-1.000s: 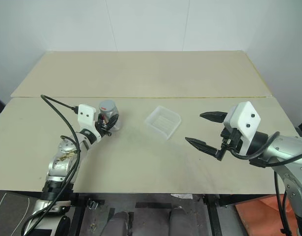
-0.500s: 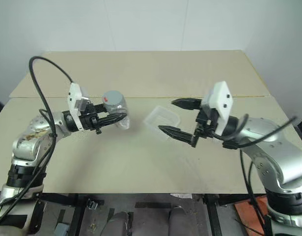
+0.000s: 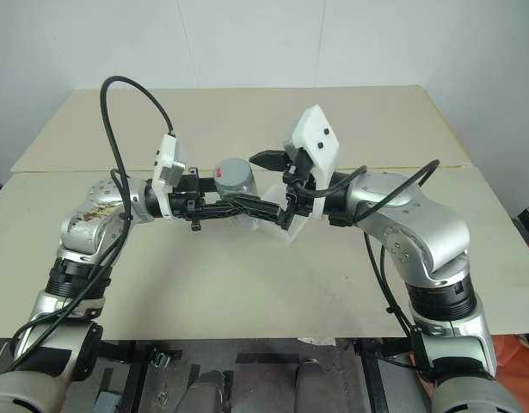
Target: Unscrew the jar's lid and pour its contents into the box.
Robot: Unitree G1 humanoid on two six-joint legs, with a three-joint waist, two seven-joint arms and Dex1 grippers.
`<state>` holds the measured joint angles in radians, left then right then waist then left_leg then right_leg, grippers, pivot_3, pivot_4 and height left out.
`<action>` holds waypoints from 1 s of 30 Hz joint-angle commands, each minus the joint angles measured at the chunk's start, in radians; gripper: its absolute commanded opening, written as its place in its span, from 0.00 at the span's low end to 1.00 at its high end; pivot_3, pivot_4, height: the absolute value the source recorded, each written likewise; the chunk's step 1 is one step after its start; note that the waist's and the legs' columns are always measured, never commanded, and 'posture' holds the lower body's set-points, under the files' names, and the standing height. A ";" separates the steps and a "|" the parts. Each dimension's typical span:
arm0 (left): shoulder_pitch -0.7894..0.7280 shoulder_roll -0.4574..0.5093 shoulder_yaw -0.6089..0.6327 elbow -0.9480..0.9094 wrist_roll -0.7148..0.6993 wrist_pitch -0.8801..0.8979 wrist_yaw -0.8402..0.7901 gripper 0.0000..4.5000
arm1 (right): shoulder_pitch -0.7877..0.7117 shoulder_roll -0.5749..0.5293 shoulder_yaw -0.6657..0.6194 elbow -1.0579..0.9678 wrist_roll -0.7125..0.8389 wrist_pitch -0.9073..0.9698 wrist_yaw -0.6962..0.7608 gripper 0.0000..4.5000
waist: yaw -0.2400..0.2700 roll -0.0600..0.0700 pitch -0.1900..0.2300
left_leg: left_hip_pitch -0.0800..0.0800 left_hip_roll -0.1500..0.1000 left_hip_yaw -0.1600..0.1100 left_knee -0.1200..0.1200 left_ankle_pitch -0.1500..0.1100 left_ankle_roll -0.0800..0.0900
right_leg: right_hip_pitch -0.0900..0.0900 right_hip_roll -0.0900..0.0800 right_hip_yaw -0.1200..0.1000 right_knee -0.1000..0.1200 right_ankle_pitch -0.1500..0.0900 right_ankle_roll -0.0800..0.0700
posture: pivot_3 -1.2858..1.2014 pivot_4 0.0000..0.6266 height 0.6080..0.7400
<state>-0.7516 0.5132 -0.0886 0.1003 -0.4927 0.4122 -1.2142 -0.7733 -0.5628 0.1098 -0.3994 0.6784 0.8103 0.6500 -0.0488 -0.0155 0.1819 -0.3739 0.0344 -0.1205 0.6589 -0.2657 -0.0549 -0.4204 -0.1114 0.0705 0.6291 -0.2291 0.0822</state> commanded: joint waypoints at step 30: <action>-0.038 0.044 -0.012 -0.048 -0.077 -0.054 -0.297 0.42 | -0.046 0.015 0.015 0.172 0.029 -0.218 0.560 0.61 | -0.020 0.000 0.000 | 0.000 0.000 0.000 0.000 0.000 0.000 | 0.000 0.000 0.000 0.000 0.000 0.000 | 0.52 0.24 1.00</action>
<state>-0.7549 0.5470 -0.1268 0.0670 -0.5303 0.3722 -1.4689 -0.8011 -0.5412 0.1375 -0.2453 0.6796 0.6546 1.0908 -0.0690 -0.0151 0.1821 -0.3737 0.0344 -0.1208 0.6590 -0.2657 -0.0549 -0.4201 -0.1114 0.0703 0.6294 -0.2291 0.0823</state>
